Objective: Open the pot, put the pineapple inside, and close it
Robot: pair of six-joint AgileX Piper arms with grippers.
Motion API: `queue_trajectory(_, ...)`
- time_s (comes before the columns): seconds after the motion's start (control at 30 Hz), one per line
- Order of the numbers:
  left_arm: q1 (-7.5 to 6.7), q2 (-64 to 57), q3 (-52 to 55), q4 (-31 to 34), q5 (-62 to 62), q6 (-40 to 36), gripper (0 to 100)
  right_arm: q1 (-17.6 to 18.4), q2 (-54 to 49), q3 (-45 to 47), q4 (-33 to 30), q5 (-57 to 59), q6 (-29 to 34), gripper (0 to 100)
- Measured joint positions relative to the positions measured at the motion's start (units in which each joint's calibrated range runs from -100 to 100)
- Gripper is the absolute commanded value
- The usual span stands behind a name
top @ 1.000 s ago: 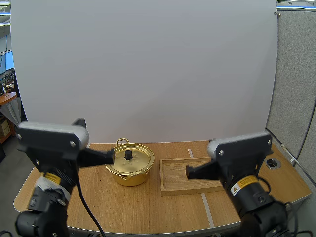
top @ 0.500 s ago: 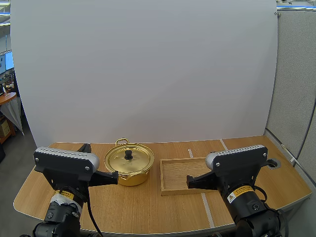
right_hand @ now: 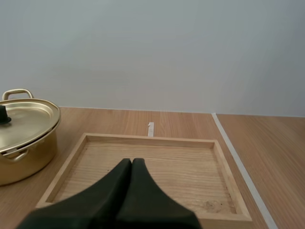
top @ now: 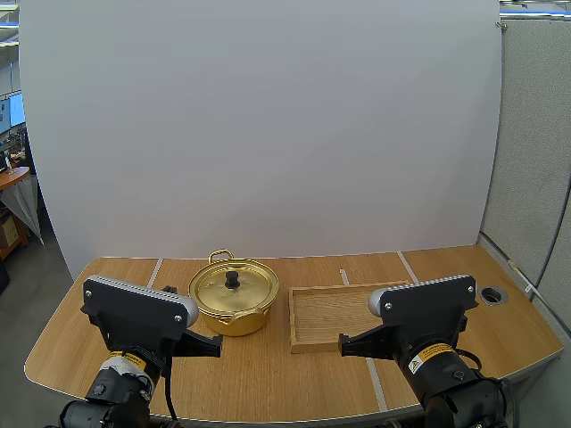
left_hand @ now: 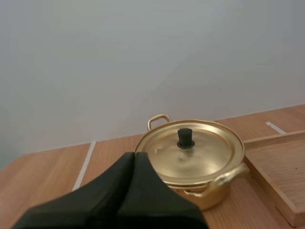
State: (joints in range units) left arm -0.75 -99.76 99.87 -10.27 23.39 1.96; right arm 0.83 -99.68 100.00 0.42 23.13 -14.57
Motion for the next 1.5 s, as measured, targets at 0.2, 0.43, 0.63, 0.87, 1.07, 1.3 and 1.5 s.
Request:
queue_trajectory(0.2, 0.0, 0.0, 0.0, 9.52, 5.09, -13.82, 0, -0.32, 0.0, -0.05, 0.46, 6.02, 0.0, 0)
queue_trajectory(0.43, 0.0, 0.0, 0.0, 11.73, 7.31, -18.35, 0, -0.83, 0.0, -0.01, 0.82, 7.76, 0.0, 0)
queue_trajectory(0.63, 0.0, 0.0, 0.0, 11.85, 7.51, -18.44, 0, -0.83, 0.0, -0.01, 0.92, 7.99, 0.0, 0)
queue_trajectory(0.87, 0.0, 0.0, 0.0, 12.03, 7.14, -18.44, 0, -0.83, 0.0, -0.01, 0.92, 7.99, 0.0, 0)
queue_trajectory(1.07, 0.0, 0.0, 0.0, 12.17, 7.14, -18.44, 0, -0.83, 0.0, -0.01, 0.92, 7.99, 0.0, 0)
queue_trajectory(1.3, 0.0, 0.0, 0.0, 12.17, 7.14, -18.44, 0, -0.83, 0.0, -0.01, 0.92, 7.99, 0.0, 0)
queue_trajectory(1.5, 0.0, 0.0, 0.0, 12.17, 6.96, -18.44, 0, -0.83, 0.0, -0.01, 0.92, 8.2, 0.0, 0)
